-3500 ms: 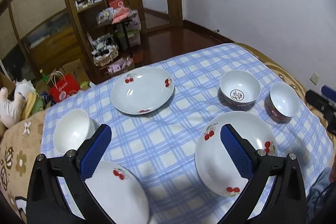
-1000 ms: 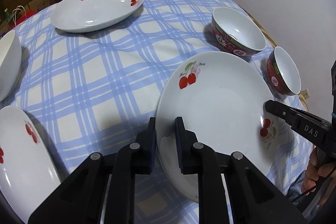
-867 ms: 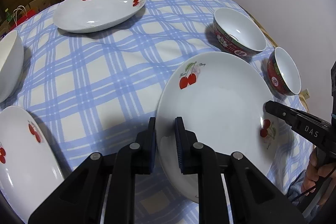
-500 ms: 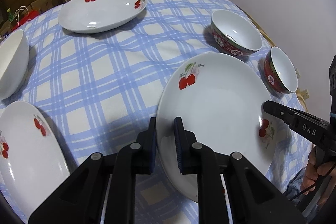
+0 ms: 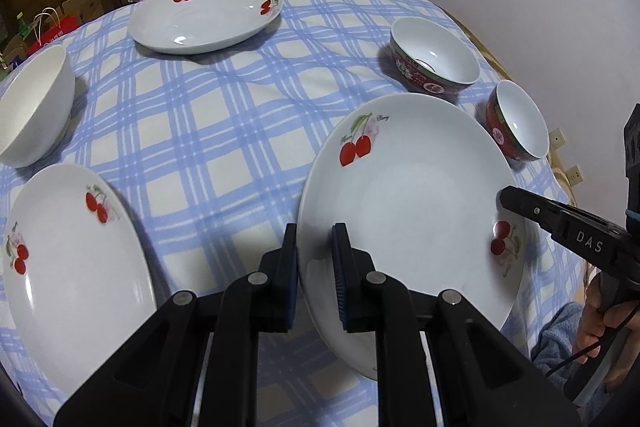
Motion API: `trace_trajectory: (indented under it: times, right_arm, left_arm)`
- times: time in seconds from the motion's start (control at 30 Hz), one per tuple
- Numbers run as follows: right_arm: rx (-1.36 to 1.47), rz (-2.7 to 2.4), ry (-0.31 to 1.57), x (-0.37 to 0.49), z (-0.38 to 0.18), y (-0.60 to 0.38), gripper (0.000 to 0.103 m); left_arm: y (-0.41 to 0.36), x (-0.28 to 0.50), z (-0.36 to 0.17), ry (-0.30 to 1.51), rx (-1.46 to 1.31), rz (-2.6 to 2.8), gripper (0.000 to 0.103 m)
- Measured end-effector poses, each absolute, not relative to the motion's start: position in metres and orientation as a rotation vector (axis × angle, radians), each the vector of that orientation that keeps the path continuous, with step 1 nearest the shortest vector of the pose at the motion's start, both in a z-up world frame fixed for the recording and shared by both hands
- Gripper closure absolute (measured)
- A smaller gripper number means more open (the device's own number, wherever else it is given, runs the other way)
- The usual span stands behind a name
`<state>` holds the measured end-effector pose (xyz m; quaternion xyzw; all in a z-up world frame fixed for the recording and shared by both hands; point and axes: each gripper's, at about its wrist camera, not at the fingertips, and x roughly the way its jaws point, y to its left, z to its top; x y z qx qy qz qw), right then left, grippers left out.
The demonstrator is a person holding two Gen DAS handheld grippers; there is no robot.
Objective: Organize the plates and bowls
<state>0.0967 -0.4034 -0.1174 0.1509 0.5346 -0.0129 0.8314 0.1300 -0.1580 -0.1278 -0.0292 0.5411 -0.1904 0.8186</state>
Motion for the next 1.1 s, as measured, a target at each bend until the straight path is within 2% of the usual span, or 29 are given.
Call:
trace_trajectory:
  times: [0.33, 0.83, 1.1]
  right_arm:
    - [0.33, -0.046, 1.157, 0.073, -0.114, -0.395, 0.093]
    - [0.242, -0.077, 1.27, 0.07, -0.141, -0.375, 0.092]
    - [0.247, -0.089, 1.281, 0.07, -0.144, -0.375, 0.091]
  left_arm:
    - [-0.152, 0.113, -0.125, 1.175, -0.062, -0.398, 0.087]
    - [-0.15, 0.107, -0.162, 1.306, -0.059, -0.384, 0.084]
    - [-0.152, 0.109, -0.166, 1.313, -0.054, -0.388, 0.083]
